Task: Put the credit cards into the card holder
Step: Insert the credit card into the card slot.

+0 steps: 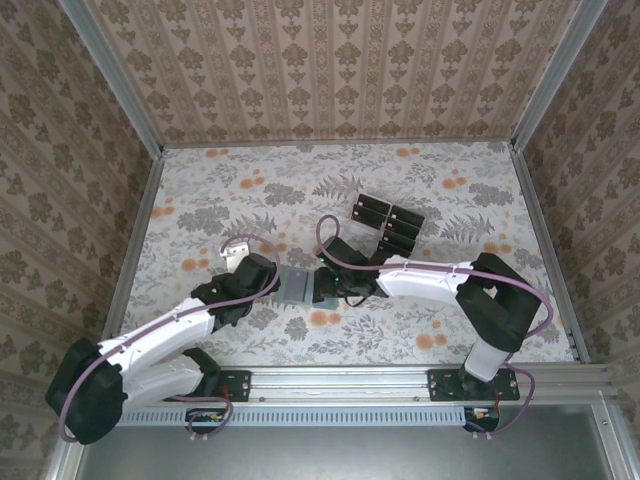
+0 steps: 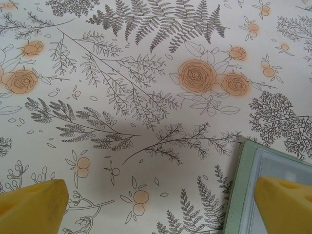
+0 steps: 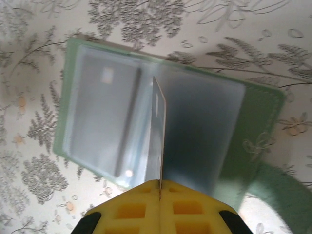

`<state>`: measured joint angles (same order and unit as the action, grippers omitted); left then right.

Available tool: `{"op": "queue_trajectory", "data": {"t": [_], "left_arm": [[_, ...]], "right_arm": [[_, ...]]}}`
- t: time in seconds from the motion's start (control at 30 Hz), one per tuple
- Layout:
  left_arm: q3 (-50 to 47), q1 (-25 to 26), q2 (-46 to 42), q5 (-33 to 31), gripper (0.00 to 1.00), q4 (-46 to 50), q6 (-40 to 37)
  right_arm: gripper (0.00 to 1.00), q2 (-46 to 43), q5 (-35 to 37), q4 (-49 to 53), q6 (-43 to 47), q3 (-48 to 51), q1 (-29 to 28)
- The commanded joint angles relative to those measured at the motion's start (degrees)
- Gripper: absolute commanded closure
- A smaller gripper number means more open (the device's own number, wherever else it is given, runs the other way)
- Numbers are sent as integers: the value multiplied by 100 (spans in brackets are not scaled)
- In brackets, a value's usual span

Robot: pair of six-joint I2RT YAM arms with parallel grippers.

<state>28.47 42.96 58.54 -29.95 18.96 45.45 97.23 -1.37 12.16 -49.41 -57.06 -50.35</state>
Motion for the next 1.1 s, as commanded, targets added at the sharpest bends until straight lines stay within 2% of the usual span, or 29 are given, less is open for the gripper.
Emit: {"op": "queue_trajectory", "data": {"t": [0.0,0.3,0.57,0.73,1.07], "left_arm": [[36,-43,39,45,0,170,28],[176,-39,288,417,0,62,-154],[486,-40,869,944,0,-1,-525],[635,-16,1199,1255,0,6,-635],[633,333,1414,1115,0,29,-310]], "right_arm": [[100,-155,-52,320,395,147,226],[100,-176,-317,645,963,62,640],[100,-672,-892,25,951,139,644],[100,-1025,-952,-352,941,293,714],[100,-1152,-1325,-1385,775,954,1008]]}}
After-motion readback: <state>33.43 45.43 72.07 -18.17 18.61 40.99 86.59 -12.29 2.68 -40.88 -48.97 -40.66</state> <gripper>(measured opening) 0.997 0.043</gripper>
